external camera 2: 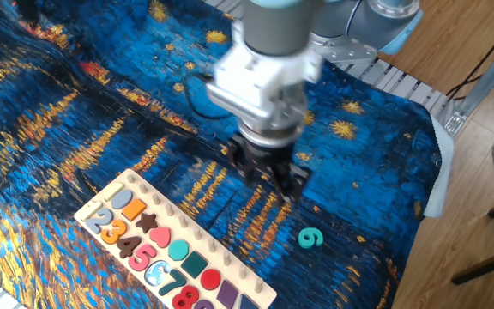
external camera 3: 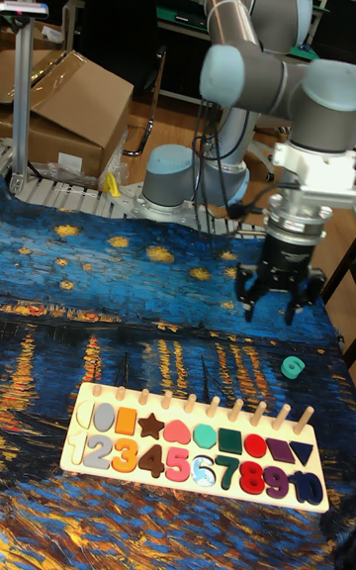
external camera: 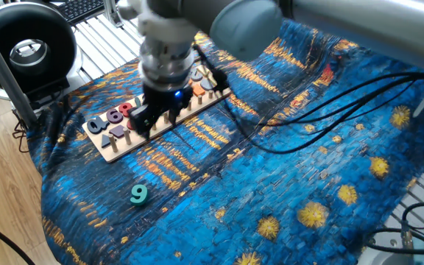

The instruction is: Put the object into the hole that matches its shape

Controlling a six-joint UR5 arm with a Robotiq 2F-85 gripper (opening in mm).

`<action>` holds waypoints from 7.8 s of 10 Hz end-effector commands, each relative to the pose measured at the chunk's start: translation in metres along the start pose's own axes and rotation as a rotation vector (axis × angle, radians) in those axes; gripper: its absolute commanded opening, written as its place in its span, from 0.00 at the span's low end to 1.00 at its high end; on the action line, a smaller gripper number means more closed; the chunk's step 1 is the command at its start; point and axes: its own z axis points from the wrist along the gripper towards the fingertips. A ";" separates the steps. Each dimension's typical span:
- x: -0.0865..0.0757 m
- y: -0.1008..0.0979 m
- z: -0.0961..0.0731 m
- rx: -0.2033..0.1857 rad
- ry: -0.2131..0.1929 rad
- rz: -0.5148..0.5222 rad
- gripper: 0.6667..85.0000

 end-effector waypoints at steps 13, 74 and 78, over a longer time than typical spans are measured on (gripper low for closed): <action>0.011 0.077 0.038 -0.043 -0.006 -0.060 0.74; 0.004 0.009 0.062 0.102 0.133 -0.288 0.02; -0.003 0.015 0.064 0.088 0.095 -0.159 0.04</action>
